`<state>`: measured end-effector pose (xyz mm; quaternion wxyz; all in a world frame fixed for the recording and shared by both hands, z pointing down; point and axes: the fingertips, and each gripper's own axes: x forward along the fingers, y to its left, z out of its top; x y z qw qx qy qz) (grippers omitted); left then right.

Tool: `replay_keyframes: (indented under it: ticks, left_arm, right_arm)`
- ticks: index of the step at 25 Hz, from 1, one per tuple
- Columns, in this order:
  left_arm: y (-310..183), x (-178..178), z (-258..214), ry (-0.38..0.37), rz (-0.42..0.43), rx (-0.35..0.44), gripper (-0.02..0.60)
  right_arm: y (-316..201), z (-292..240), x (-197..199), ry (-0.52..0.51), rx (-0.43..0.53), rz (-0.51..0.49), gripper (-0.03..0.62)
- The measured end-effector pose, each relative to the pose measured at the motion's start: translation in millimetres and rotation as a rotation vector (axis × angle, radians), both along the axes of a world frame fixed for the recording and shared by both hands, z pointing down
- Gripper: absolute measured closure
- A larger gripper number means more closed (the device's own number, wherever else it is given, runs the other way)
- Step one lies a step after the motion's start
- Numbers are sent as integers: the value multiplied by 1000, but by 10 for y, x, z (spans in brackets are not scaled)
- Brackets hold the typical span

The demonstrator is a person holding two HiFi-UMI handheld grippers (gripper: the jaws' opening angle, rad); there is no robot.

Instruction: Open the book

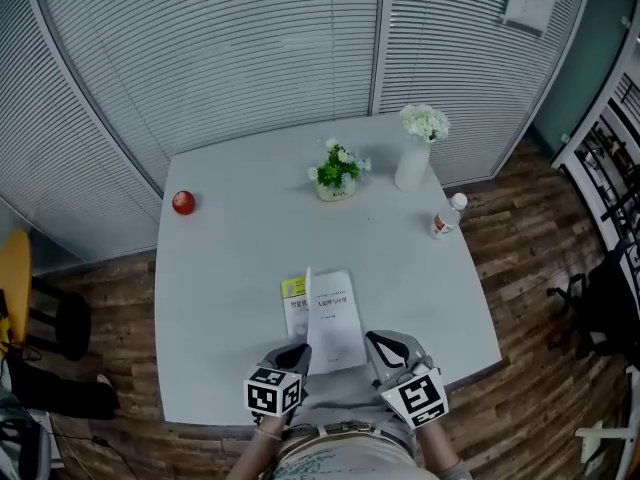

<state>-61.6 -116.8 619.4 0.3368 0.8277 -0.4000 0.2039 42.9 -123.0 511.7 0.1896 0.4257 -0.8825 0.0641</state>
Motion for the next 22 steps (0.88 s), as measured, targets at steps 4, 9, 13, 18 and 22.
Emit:
replay_keyframes:
  ticks: [4, 9, 13, 18, 22]
  left_arm:
    - [8, -230, 19, -4, -48, 1, 578]
    - [57, -504, 93, -6, -95, -16, 578]
    - [70, -671, 142, -14, -122, -25, 578]
    - [76, -825, 203, -12, -149, -43, 578]
    - [63, -915, 234, -14, -168, -48, 578]
  right_arm:
    - [-11, 8, -57, -3, 3, 9, 591]
    - [5, 48, -135, 7, 0, 4, 591]
    - [-15, 69, -203, 12, -3, 0, 591]
    - [-59, 93, -311, 11, -9, -12, 591]
    - [-84, 98, -357, 19, -13, -25, 591]
